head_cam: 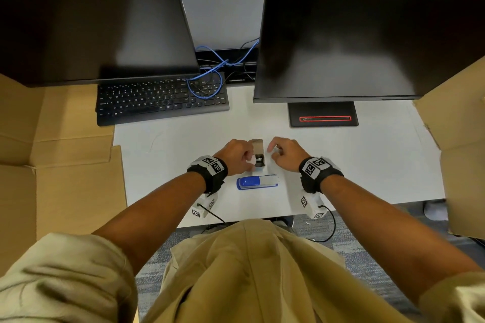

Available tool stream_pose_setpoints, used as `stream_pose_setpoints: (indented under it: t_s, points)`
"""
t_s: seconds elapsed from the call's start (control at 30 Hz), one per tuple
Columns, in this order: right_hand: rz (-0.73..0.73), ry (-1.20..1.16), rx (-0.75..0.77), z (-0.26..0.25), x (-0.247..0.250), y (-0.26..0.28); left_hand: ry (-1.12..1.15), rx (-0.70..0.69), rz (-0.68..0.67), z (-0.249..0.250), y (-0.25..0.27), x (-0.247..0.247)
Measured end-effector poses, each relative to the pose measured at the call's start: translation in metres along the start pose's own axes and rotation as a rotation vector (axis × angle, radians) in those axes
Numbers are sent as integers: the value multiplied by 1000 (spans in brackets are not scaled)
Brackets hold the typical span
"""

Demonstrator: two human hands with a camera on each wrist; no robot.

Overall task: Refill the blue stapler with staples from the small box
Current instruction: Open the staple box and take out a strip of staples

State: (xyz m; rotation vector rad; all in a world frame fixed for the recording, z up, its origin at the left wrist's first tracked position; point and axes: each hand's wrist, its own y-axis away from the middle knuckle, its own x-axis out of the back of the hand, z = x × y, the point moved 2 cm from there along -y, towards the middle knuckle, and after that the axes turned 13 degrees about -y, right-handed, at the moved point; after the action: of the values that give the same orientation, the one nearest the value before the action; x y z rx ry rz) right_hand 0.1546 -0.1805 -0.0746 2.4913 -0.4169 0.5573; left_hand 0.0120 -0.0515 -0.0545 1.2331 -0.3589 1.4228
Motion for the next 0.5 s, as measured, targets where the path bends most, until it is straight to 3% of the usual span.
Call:
stream_pose_setpoints:
  t_s: [0.27,0.37,0.5]
  points:
    - [40,170,-58,-10,-20,-8,-166,33,55,-4,-3,1]
    - [53,237,-62,-15,-23,-10,-100,106,116,-6,-3,2]
    - [72,212,-19,-21,-22,-8,13,78,106,-6,1,5]
